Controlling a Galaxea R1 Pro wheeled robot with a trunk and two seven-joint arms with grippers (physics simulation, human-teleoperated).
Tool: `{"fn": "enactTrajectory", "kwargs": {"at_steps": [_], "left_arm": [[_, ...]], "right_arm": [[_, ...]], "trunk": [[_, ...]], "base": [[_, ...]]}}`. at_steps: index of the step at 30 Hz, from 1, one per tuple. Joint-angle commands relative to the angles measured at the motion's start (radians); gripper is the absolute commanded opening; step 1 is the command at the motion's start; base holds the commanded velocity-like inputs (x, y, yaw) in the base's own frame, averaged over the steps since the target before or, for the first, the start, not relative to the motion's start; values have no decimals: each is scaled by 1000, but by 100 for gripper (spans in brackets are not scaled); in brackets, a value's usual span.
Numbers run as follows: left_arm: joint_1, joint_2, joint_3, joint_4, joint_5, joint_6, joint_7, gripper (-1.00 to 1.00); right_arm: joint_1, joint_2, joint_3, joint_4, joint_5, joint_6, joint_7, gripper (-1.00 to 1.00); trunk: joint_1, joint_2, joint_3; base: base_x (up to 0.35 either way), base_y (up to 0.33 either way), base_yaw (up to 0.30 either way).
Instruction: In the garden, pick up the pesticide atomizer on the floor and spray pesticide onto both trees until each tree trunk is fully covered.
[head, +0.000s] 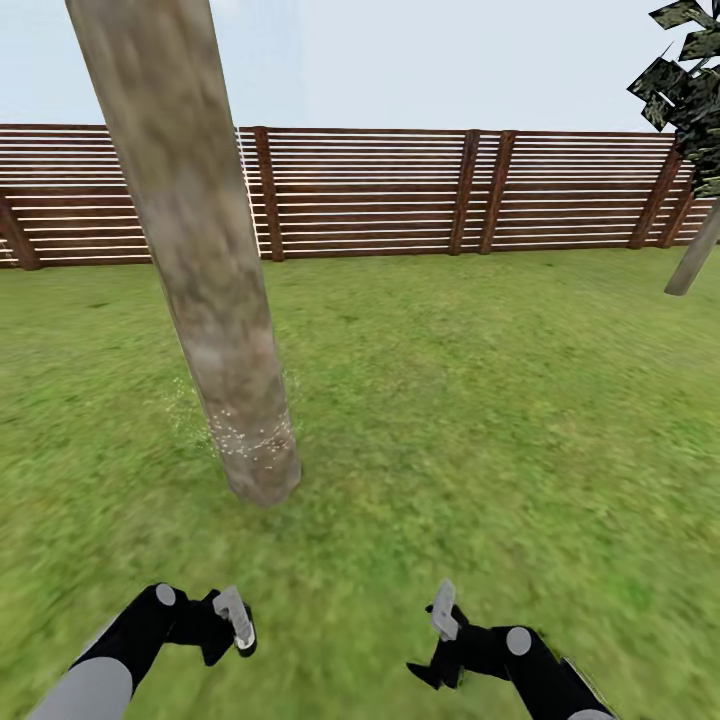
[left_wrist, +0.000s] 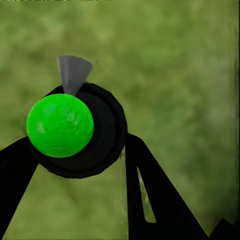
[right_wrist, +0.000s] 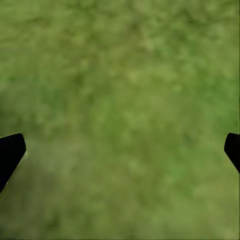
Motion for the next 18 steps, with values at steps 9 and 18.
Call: {"fn": "enactTrajectory", "kwargs": {"at_steps": [9,18], "left_arm": [[1,-49,-17,8,-15,-10,-6,-100],[2,-91,-73,8,-13,-29,-5,-100]], "right_arm": [[-11,55,62,-1,16,-5,8,-100],[-13,130,160,-2,13,-5,8,-100]], "trunk": [[0,0,-1],[0,0,-1]], "base": [[0,0,0],[0,0,0]]}}
